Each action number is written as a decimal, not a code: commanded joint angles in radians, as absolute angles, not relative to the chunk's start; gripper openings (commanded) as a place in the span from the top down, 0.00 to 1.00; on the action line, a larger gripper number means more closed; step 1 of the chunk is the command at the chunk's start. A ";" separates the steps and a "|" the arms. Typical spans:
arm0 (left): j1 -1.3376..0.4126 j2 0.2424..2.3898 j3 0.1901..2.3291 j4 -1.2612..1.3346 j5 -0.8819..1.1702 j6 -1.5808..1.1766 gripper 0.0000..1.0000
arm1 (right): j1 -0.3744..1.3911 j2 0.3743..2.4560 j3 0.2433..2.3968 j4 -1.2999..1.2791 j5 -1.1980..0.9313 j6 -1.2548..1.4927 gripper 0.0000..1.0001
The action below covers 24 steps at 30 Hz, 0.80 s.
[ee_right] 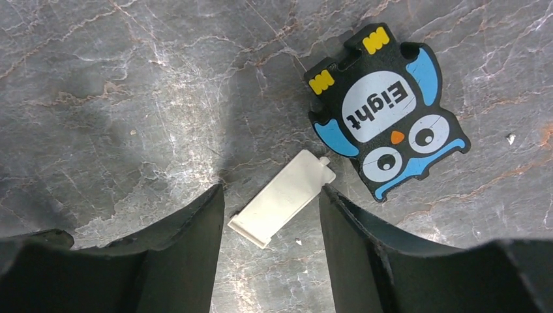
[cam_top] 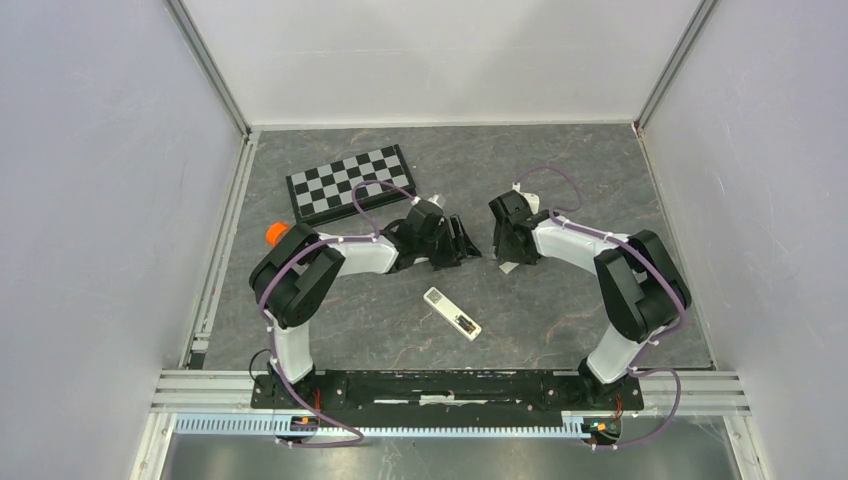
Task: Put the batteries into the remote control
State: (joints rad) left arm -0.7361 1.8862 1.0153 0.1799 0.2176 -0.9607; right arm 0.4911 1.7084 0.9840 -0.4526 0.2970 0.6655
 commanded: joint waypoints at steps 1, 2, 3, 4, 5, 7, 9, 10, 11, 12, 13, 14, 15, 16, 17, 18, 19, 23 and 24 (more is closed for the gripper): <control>-0.730 1.837 1.000 0.189 0.209 -0.919 0.30 | 0.491 1.688 0.918 -0.493 0.343 0.618 0.38; -0.730 1.834 0.999 0.189 0.209 -0.917 0.30 | 0.491 1.673 0.903 -0.497 0.341 0.604 0.38; -0.730 1.833 0.997 0.189 0.209 -0.917 0.30 | 0.491 1.662 0.887 -0.505 0.336 0.591 0.37; -0.729 1.832 0.997 0.189 0.208 -0.916 0.30 | 0.491 1.651 0.875 -0.512 0.328 0.581 0.37; -0.729 1.830 0.997 0.189 0.209 -0.916 0.30 | 0.490 1.641 0.860 -0.518 0.320 0.571 0.37; -0.729 1.829 0.997 0.190 0.212 -0.915 0.30 | 0.486 1.625 0.837 -0.529 0.303 0.557 0.38; -0.729 1.827 0.996 0.195 0.214 -0.916 0.30 | 0.482 1.614 0.826 -0.529 0.288 0.555 0.39; -0.729 1.827 0.994 0.198 0.213 -0.916 0.30 | 0.480 1.612 0.826 -0.533 0.281 0.555 0.40; -0.729 1.827 0.994 0.201 0.215 -0.917 0.30 | 0.479 1.610 0.828 -0.536 0.277 0.555 0.41; -0.729 1.827 0.993 0.201 0.216 -0.917 0.30 | 0.477 1.612 0.832 -0.542 0.273 0.554 0.41; -0.729 1.827 0.993 0.202 0.217 -0.917 0.30 | 0.477 1.612 0.837 -0.549 0.273 0.553 0.41; -0.729 1.827 0.992 0.202 0.218 -0.917 0.30 | 0.476 1.610 0.839 -0.553 0.270 0.550 0.41; -0.729 1.826 0.992 0.202 0.218 -0.917 0.30 | 0.476 1.609 0.841 -0.555 0.267 0.548 0.41; -0.729 1.825 0.990 0.205 0.218 -0.916 0.30 | 0.476 1.609 0.842 -0.557 0.265 0.544 0.41; -0.729 1.825 0.989 0.206 0.218 -0.917 0.30 | 0.473 1.611 0.843 -0.560 0.258 0.543 0.43; -0.729 1.825 0.989 0.207 0.219 -0.917 0.30 | 0.469 1.614 0.846 -0.561 0.245 0.541 0.47; -0.729 1.826 0.988 0.207 0.219 -0.917 0.30 | 0.467 1.616 0.849 -0.568 0.229 0.541 0.50; -0.729 1.822 0.985 0.207 0.220 -0.916 0.30 | 0.466 1.612 0.851 -0.604 0.207 0.543 0.46; -0.729 1.822 0.985 0.210 0.219 -0.916 0.30 | 0.466 1.608 0.849 -0.609 0.213 0.542 0.44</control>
